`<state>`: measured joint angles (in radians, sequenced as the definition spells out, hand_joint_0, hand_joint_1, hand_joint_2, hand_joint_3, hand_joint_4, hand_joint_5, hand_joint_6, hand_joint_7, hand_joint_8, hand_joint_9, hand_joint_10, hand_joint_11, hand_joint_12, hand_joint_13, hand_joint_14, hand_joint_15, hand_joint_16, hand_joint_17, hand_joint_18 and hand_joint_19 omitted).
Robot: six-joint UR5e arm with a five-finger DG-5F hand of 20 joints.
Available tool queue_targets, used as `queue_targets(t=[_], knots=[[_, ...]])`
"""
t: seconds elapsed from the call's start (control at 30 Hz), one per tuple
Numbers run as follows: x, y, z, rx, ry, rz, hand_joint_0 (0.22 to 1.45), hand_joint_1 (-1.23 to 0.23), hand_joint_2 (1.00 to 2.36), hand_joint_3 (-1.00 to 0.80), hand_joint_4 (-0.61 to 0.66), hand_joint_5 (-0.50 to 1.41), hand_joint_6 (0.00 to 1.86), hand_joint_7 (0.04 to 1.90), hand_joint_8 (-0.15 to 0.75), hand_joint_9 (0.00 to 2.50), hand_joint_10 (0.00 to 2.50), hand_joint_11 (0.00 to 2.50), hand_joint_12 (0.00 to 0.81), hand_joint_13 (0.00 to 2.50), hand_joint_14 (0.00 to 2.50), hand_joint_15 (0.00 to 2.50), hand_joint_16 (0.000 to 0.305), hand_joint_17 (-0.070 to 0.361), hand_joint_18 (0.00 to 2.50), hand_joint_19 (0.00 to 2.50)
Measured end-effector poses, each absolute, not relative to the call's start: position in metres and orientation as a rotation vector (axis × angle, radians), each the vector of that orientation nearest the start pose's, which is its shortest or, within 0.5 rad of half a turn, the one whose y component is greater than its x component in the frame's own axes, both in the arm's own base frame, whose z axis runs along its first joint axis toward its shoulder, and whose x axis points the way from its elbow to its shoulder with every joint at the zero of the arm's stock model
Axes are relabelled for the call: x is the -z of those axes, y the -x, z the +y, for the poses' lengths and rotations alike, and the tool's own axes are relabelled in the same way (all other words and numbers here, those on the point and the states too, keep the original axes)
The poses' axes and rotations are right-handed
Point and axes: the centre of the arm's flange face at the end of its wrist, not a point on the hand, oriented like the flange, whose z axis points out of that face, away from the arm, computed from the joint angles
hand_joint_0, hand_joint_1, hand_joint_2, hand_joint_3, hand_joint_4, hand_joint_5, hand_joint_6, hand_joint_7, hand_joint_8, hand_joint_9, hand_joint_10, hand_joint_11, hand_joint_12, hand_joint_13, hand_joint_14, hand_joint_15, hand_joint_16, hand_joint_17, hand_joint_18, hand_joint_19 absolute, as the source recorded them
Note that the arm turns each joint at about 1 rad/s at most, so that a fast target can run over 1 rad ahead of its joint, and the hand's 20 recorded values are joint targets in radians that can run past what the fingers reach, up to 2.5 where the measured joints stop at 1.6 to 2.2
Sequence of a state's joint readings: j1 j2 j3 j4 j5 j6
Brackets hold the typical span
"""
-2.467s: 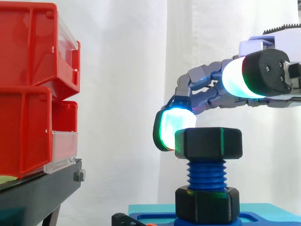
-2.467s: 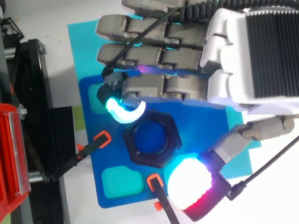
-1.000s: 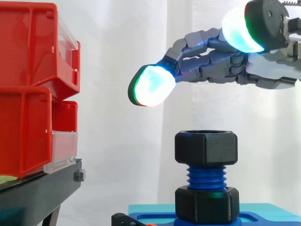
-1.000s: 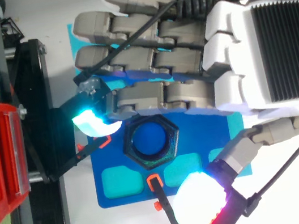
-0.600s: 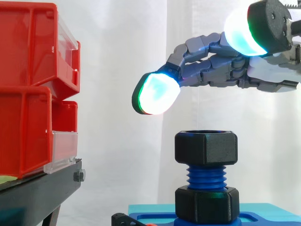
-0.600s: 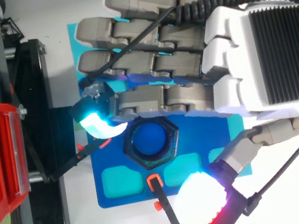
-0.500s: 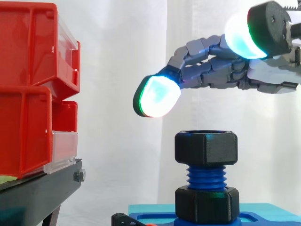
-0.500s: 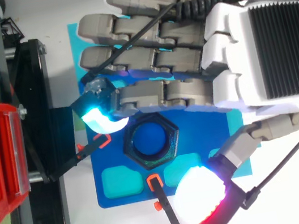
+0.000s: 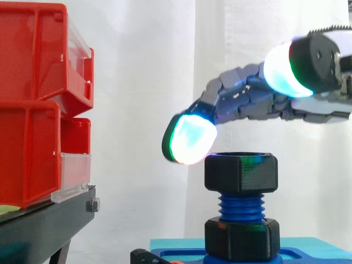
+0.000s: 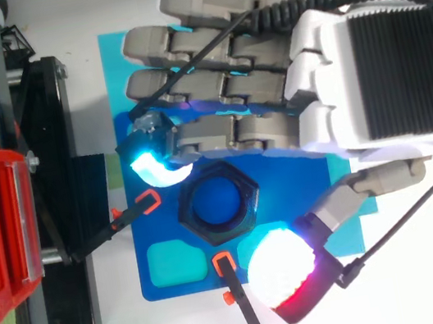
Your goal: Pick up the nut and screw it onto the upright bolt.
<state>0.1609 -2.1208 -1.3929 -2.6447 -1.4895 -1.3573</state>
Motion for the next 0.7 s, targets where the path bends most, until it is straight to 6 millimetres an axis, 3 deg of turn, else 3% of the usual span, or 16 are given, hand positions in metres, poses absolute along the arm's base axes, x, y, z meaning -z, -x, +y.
queue_targets(t=[0.13,0.47,0.7], knots=[[-0.282,-0.716,-0.026,-0.260,-0.115,1.458,0.47,-0.10,1.00,-0.50,0.25,-0.16,0.50,0.81,0.265,0.35,0.00,0.00,0.345,0.18,0.00,0.00,0.046,0.103,0.00,0.00],[-0.279,-0.718,-0.026,-0.279,-0.124,1.447,0.47,-0.12,1.00,-0.50,0.27,-0.16,0.50,0.85,0.267,0.36,0.00,0.00,0.346,0.20,0.00,0.00,0.045,0.102,0.00,0.00],[-0.279,-0.718,-0.028,-0.277,-0.126,1.449,0.47,-0.15,1.00,-0.50,0.29,-0.14,0.50,1.03,0.273,0.39,0.00,0.00,0.346,0.22,0.00,0.00,0.044,0.099,0.01,0.00]])
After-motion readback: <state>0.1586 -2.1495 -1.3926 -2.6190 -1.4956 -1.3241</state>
